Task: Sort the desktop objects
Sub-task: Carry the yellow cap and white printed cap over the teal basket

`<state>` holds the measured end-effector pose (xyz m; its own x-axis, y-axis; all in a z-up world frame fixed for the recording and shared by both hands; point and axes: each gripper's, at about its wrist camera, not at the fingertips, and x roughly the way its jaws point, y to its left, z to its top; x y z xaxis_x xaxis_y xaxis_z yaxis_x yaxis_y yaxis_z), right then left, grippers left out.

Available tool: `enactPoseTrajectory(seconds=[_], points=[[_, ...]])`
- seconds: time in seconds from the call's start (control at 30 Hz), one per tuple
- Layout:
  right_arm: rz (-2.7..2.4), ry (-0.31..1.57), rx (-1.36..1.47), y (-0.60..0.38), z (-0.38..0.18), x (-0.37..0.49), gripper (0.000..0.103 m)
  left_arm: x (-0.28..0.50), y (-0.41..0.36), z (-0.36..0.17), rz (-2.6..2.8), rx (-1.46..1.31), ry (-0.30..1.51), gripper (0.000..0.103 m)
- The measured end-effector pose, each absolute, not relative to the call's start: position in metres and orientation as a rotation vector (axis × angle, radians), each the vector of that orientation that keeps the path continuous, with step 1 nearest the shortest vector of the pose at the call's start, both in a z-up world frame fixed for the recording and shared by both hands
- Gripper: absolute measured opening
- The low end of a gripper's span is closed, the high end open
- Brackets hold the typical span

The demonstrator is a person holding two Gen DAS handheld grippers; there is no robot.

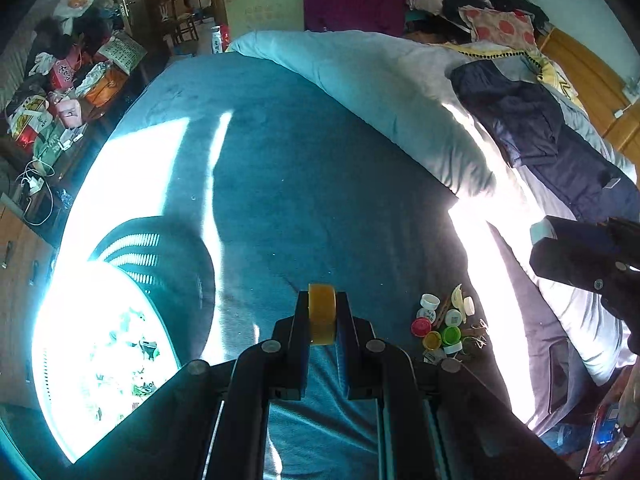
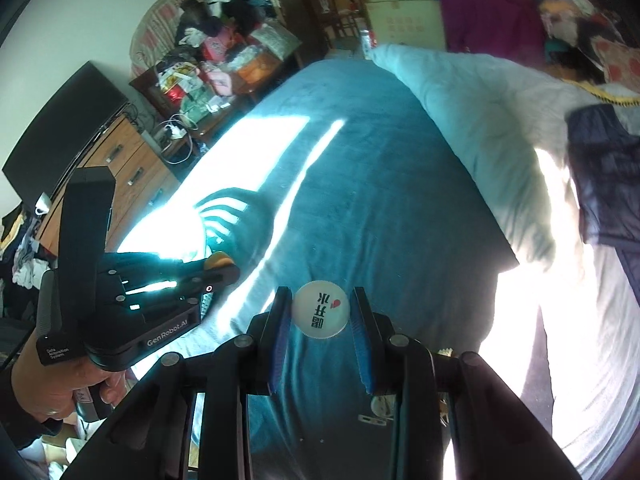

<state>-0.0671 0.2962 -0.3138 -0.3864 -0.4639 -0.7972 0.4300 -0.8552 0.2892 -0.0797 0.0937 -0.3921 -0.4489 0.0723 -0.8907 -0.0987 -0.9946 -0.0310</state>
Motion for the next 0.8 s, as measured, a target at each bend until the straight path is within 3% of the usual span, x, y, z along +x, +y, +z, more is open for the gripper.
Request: enactPoseTrajectory(seconds=[0.8], points=[[-2.024, 0.088, 1.18, 0.117, -0.277, -0.052, 0.029, -0.043, -0.077, -0.357, 2.788, -1.638, -0.121, 0.011]])
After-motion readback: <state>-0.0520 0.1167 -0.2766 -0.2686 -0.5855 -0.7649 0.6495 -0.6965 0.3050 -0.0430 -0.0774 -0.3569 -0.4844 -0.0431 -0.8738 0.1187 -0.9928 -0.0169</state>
